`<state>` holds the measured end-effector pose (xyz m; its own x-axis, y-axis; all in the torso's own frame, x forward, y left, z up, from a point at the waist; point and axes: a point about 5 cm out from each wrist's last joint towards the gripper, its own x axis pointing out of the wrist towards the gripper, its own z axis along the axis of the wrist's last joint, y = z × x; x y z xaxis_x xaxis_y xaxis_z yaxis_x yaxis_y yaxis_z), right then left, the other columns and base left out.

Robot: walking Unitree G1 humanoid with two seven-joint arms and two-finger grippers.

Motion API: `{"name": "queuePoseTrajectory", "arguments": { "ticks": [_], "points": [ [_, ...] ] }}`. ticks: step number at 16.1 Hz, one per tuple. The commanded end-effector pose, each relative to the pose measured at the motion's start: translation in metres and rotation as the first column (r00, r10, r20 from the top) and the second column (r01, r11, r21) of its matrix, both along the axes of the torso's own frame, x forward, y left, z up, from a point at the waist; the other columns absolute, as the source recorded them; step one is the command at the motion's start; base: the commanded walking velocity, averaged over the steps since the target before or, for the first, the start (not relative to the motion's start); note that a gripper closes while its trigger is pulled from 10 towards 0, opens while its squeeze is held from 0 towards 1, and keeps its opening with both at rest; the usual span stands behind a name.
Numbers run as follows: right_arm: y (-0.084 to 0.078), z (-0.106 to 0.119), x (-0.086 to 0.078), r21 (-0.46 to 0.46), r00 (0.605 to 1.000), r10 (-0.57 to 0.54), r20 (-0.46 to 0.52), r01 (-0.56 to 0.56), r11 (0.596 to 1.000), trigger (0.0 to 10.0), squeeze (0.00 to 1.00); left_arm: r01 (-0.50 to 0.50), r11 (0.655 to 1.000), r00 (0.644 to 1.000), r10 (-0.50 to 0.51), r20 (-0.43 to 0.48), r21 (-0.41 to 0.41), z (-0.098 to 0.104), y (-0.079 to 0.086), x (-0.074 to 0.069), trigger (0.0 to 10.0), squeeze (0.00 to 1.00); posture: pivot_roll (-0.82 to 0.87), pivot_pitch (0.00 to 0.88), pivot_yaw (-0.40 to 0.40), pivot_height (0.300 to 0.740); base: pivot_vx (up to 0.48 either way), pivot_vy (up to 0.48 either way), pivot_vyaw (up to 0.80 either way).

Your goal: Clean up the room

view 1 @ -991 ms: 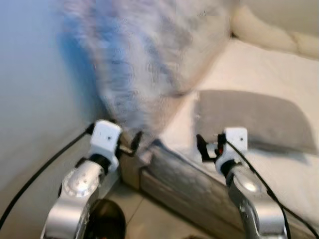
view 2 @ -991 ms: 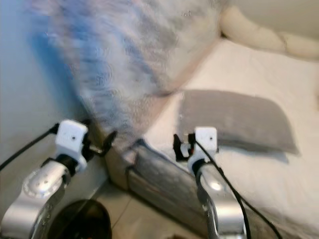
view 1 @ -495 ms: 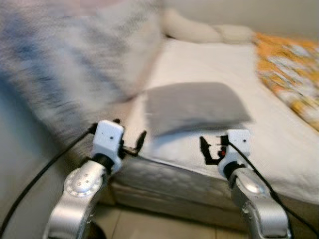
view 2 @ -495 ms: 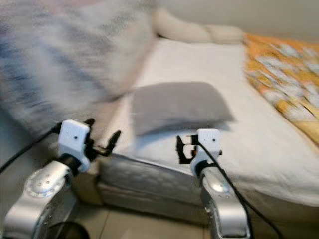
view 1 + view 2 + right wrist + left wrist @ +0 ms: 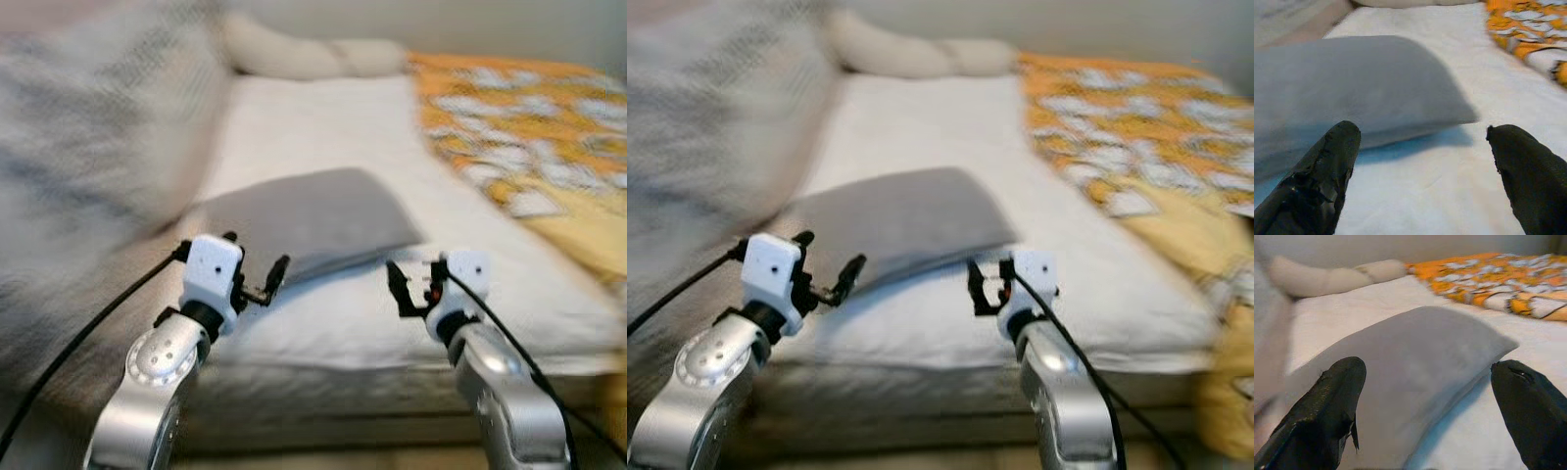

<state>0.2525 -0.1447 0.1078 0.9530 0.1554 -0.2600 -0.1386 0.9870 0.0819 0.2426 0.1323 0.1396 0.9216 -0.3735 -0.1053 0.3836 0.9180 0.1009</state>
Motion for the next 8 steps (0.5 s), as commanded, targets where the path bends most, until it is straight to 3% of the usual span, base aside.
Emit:
{"name": "queuePoseTrajectory", "arguments": {
  "ticks": [1,4,6,8],
  "points": [
    [0.0007,0.0008,0.0031,0.016,1.000,0.029,0.001,-0.029,0.999,10.0,0.00,-0.003,1.000,1.000,0.003,0.012,0.007,0.0026,0.0009,-0.0007,10.0,0.00,0.00,0.000,-0.010,0.740,0.371,0.000,0.00],
    [0.0026,-0.0016,0.0035,-0.022,0.997,0.078,-0.007,-0.078,0.997,10.0,0.00,-0.010,1.000,1.000,0.010,0.014,0.009,0.0029,0.0026,-0.0007,10.0,0.00,0.01,0.000,-0.012,0.740,0.366,0.000,0.00],
    [0.0061,-0.0035,0.0027,-0.092,0.991,0.135,-0.013,-0.136,0.987,10.0,0.00,-0.014,1.000,1.000,0.014,0.015,0.012,0.0031,0.0030,-0.0005,10.0,0.00,0.01,0.000,-0.015,0.740,0.347,0.000,0.66],
    [0.0079,-0.0057,0.0013,-0.080,0.989,0.145,-0.015,-0.146,0.986,10.0,0.00,-0.015,1.000,1.000,0.015,0.015,0.013,0.0031,0.0031,-0.0009,10.0,0.00,0.01,0.000,-0.015,0.740,0.334,0.000,0.80]
  ]
}}
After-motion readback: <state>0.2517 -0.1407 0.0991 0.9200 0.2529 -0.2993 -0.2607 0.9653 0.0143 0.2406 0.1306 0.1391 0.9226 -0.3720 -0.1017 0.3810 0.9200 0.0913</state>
